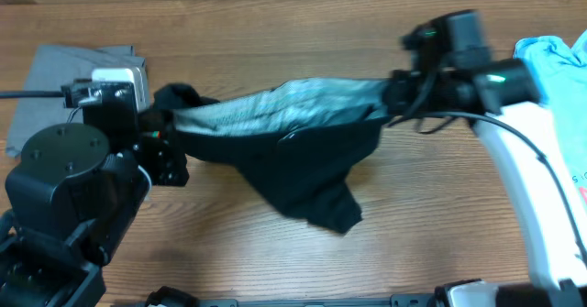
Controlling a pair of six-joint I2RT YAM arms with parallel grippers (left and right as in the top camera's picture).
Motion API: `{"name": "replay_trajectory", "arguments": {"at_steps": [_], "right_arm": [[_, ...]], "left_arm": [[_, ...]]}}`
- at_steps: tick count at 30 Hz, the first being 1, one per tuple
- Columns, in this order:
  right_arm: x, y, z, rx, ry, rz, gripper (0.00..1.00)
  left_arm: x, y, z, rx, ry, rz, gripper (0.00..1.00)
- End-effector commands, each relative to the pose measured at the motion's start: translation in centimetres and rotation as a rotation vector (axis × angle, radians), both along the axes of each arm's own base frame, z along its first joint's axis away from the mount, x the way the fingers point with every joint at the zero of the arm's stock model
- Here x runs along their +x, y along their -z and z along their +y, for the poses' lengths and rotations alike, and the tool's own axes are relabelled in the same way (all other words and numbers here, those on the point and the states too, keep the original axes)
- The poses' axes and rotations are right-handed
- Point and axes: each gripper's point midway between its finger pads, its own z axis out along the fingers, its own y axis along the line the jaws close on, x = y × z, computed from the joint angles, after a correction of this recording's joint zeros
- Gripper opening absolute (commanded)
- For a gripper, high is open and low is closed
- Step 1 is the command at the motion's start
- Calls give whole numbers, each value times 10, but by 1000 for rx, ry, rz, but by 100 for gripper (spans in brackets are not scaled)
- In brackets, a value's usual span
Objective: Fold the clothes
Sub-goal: 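Lift the shorts by the waistband with both grippers and stretch them wide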
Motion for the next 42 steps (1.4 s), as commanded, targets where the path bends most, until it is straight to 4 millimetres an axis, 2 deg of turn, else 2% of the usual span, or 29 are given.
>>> {"name": "replay_trajectory", "arguments": {"at_steps": [1,7,10,13,16,20,24,26,32,35,38,42], "right_arm": [[-12,-86,-32,-22,31,-243,4],[-37,-168,-66,-113,120,-452,4],[-52,-200,-81,-167,182,-528,4],[-69,-227,-89,-188,220,-597,4],[-86,-249,-96,-203,254,-656,4],[-106,-269,-97,-193,261,-714,4],[-118,-285,-98,-182,270,-775,4],[-123,-291,-98,-172,277,-797,4],[-140,-296,-99,-160,287,-806,4],[-145,-302,-100,-146,297,-831,4],[-145,-307,-100,-143,299,-848,4],[-136,-309,-99,-143,299,-854,4]], "left_arm": [[14,-10,4,24,-41,-43,4],[40,-6,-10,11,-22,-30,4],[44,-11,-13,4,-18,-40,4],[38,-37,-11,-20,-19,-102,4],[22,-76,-6,-59,-15,-194,4],[-10,-120,0,-123,17,-287,4],[-27,-142,10,-140,-2,-349,4],[-31,-143,12,-139,-3,-349,4],[-34,-123,12,-121,1,-266,4],[-35,-122,12,-128,-3,-263,4],[-31,-126,13,-128,-17,-277,4],[-15,-129,10,-126,-33,-286,4]]}}
